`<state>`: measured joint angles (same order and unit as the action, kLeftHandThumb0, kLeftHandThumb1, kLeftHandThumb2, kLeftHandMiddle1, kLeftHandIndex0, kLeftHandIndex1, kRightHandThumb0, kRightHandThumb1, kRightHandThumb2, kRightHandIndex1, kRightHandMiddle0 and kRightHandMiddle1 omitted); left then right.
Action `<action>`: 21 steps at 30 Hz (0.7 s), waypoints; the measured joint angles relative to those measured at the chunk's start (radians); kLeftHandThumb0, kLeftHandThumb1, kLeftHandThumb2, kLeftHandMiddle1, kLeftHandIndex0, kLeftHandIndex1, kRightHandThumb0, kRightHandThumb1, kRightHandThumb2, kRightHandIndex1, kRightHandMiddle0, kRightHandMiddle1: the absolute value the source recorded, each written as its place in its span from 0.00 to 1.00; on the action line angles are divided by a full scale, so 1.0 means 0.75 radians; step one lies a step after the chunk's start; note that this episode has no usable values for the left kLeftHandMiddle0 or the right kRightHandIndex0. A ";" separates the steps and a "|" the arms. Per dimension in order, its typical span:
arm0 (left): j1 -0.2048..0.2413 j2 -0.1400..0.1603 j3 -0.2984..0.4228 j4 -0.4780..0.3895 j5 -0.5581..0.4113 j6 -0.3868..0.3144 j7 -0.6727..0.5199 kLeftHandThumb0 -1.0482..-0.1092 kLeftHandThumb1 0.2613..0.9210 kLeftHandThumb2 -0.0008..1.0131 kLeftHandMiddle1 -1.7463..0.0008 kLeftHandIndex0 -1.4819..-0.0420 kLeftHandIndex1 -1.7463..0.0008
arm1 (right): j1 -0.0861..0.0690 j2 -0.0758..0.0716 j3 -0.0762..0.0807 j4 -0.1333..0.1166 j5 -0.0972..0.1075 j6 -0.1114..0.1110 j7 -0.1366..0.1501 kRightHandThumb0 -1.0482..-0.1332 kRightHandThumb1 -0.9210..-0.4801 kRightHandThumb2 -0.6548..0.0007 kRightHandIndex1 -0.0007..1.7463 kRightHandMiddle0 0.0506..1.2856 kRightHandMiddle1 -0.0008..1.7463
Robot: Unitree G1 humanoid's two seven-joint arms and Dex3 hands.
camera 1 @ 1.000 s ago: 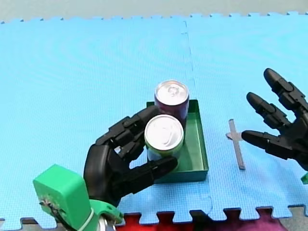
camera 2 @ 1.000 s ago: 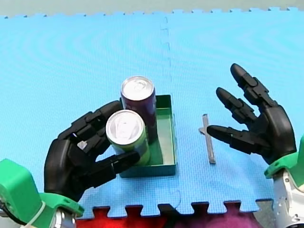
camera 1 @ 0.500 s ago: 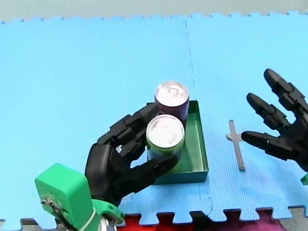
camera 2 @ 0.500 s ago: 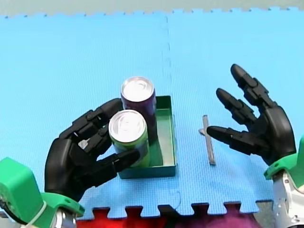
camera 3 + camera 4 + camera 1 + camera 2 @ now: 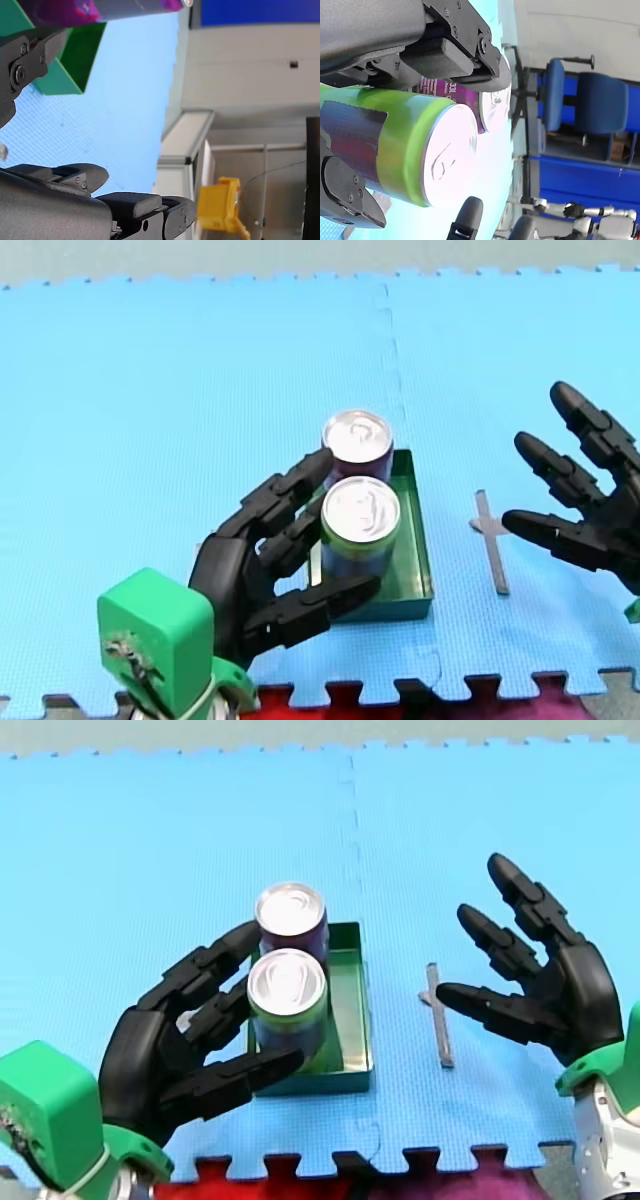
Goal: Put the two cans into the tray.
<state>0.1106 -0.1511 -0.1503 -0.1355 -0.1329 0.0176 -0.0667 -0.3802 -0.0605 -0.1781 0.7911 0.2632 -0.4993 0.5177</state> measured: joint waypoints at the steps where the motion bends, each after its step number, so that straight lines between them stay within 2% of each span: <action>1: 0.002 0.006 -0.003 -0.006 0.002 0.005 -0.002 0.37 0.47 0.00 1.00 0.72 1.00 | 0.000 0.000 0.000 0.000 0.000 0.001 0.000 0.50 0.53 1.00 0.00 0.21 0.00; 15: 0.004 0.046 -0.020 -0.050 0.009 0.054 -0.031 0.26 0.49 0.00 1.00 0.76 1.00 | 0.000 0.001 0.003 -0.003 -0.003 0.002 -0.012 0.50 0.53 1.00 0.00 0.21 0.00; 18: 0.005 0.081 -0.023 -0.068 0.016 0.066 -0.060 0.24 0.50 0.00 1.00 0.77 1.00 | 0.000 0.001 0.002 -0.003 -0.003 0.002 -0.014 0.50 0.53 1.00 0.00 0.21 0.00; 21: 0.005 0.135 -0.033 -0.090 0.069 0.070 -0.077 0.22 0.51 0.01 1.00 0.79 1.00 | -0.001 0.001 0.001 -0.002 -0.001 0.002 -0.012 0.50 0.53 1.00 0.00 0.22 0.00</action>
<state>0.1141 -0.0499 -0.1752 -0.2029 -0.0815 0.0697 -0.1248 -0.3810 -0.0600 -0.1773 0.7899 0.2625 -0.4979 0.5090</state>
